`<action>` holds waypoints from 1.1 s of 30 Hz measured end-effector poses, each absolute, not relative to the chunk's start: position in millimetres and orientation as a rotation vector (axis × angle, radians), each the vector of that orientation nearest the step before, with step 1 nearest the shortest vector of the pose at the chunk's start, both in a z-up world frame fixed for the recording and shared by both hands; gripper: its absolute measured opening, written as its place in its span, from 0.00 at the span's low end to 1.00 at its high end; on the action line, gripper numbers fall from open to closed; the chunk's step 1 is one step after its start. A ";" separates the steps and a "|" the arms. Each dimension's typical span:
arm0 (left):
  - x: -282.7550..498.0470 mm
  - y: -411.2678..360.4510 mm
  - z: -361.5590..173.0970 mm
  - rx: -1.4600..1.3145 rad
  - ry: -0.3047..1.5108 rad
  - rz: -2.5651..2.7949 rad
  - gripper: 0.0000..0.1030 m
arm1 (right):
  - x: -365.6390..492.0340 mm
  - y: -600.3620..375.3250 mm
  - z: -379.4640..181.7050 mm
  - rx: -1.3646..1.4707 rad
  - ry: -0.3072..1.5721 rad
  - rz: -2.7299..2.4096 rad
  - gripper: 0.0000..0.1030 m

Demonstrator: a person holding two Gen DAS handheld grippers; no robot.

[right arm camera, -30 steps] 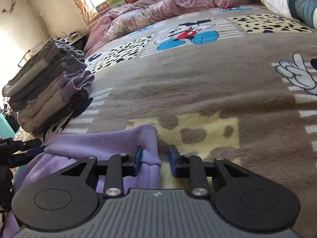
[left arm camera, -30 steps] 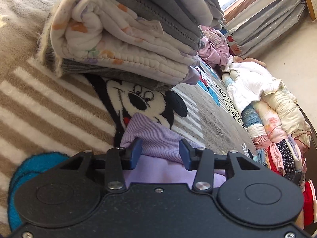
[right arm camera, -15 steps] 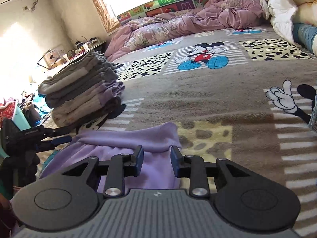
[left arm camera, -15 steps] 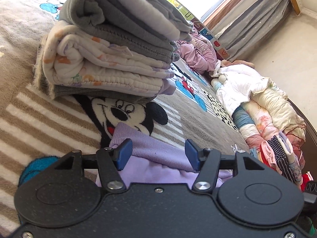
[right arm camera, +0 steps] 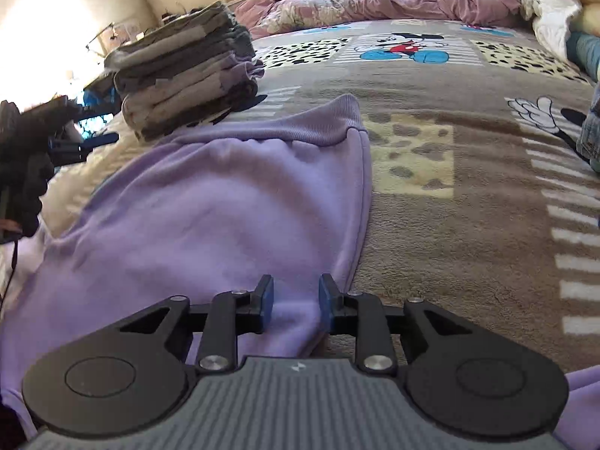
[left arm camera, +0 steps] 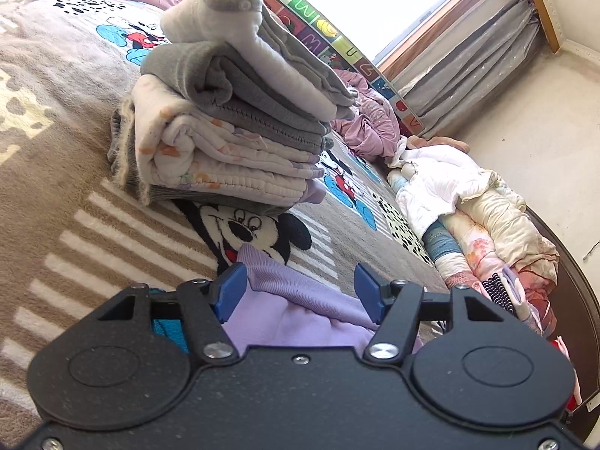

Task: Fold clothes

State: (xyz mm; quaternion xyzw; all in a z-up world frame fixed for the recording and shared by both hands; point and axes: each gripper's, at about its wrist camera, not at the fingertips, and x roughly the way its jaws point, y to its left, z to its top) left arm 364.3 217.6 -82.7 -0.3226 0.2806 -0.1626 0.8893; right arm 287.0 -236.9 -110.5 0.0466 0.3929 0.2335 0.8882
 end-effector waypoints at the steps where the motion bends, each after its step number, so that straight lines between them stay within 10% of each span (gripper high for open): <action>1: 365.0 217.6 -83.2 -0.673 0.584 -0.341 0.60 | 285.9 -236.2 -106.6 0.088 0.813 0.486 0.26; 17: 432.5 183.9 -140.8 -0.850 0.750 -0.372 0.64 | 455.8 -254.9 -130.5 0.479 0.815 0.365 0.26; 19: 433.7 186.6 -142.2 -0.866 0.744 -0.381 0.65 | 462.0 -272.3 -154.4 0.600 0.823 0.321 0.00; 23: 429.0 195.7 -141.5 -0.919 0.725 -0.393 0.65 | 455.2 -282.3 -164.2 0.682 0.797 0.328 0.00; 27: 411.6 207.4 -123.7 -0.919 0.669 -0.381 0.70 | 440.3 -284.5 -145.8 0.664 0.765 0.310 0.26; 33: 369.2 235.0 -99.8 -0.898 0.610 -0.363 0.73 | 392.7 -298.9 -106.2 0.649 0.688 0.330 0.27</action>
